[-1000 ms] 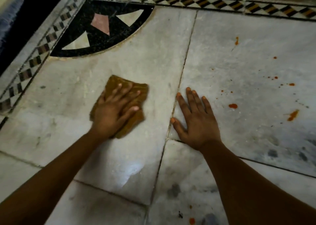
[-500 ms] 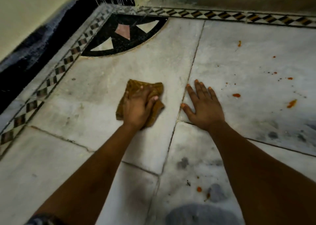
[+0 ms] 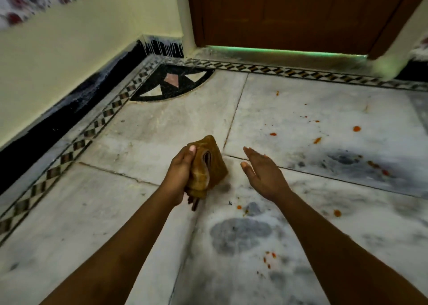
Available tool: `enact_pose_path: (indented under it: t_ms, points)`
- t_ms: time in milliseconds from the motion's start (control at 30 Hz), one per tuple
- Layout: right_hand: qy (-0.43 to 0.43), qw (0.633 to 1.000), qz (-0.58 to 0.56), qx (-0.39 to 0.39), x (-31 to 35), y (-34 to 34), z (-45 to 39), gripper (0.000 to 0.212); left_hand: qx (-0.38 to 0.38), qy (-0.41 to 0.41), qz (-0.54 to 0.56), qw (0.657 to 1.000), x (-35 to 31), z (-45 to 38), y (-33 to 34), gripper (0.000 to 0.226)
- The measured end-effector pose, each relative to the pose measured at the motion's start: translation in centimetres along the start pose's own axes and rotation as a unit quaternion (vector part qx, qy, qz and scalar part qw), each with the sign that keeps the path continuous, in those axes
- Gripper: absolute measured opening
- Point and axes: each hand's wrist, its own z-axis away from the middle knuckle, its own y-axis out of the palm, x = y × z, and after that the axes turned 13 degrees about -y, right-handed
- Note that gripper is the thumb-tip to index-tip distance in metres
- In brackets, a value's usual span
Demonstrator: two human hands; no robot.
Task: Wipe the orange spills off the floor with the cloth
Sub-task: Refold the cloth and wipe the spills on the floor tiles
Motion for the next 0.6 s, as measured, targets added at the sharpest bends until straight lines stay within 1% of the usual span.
enact_pose_path:
  t_ms: [67,133,167,200,233,267,333,400,433,467,500,533,600]
  points:
    - [-0.004,1.000,0.006,0.000,1.3,-2.1,2.3,0.056,0.008,-0.057,0.057,0.997,-1.2,3.2,1.1,0.030]
    - [0.036,0.999,-0.028,0.001,2.8,-4.5,4.4,0.051,0.028,-0.085,0.091,0.992,-2.7,6.4,2.4,0.032]
    - [0.075,0.995,-0.070,-0.011,3.4,-5.3,5.1,0.051,0.043,-0.090,0.102,0.990,-3.3,7.4,2.9,0.033]
    - [0.116,0.985,-0.125,-0.038,4.3,-6.4,6.0,0.052,0.058,-0.096,0.107,0.988,-4.1,8.9,3.6,0.035]
    - [0.150,0.965,-0.199,-0.077,5.3,-7.0,6.5,0.054,0.074,-0.100,0.110,0.986,-4.7,9.8,4.1,0.036]
    - [0.180,0.934,-0.283,-0.122,6.4,-7.7,7.2,0.056,0.090,-0.106,0.113,0.984,-5.3,10.9,4.8,0.037]
    - [0.225,0.845,-0.452,-0.176,8.2,-8.2,7.9,0.054,0.115,-0.117,0.129,0.978,-5.8,12.0,5.8,0.041]
    - [0.245,0.752,-0.586,-0.178,9.6,-8.6,8.8,0.042,0.133,-0.119,0.145,0.973,-5.9,12.5,6.7,0.043]
    - [0.244,0.714,-0.632,-0.175,10.0,-8.6,9.4,0.041,0.134,-0.121,0.150,0.972,-5.7,12.5,6.9,0.043]
    - [0.236,0.694,-0.658,-0.173,9.9,-8.5,9.9,0.041,0.133,-0.123,0.159,0.971,-5.4,12.4,7.0,0.042]
    - [0.225,0.686,-0.670,-0.172,9.8,-8.3,10.4,0.041,0.130,-0.126,0.165,0.970,-5.0,12.3,7.0,0.041]
    - [0.220,0.692,-0.665,-0.176,9.4,-7.8,11.0,0.039,0.123,-0.132,0.168,0.969,-4.4,12.1,7.0,0.040]
    - [0.219,0.724,-0.629,-0.180,8.9,-7.5,11.9,0.033,0.111,-0.149,0.172,0.967,-3.1,11.6,6.7,0.039]
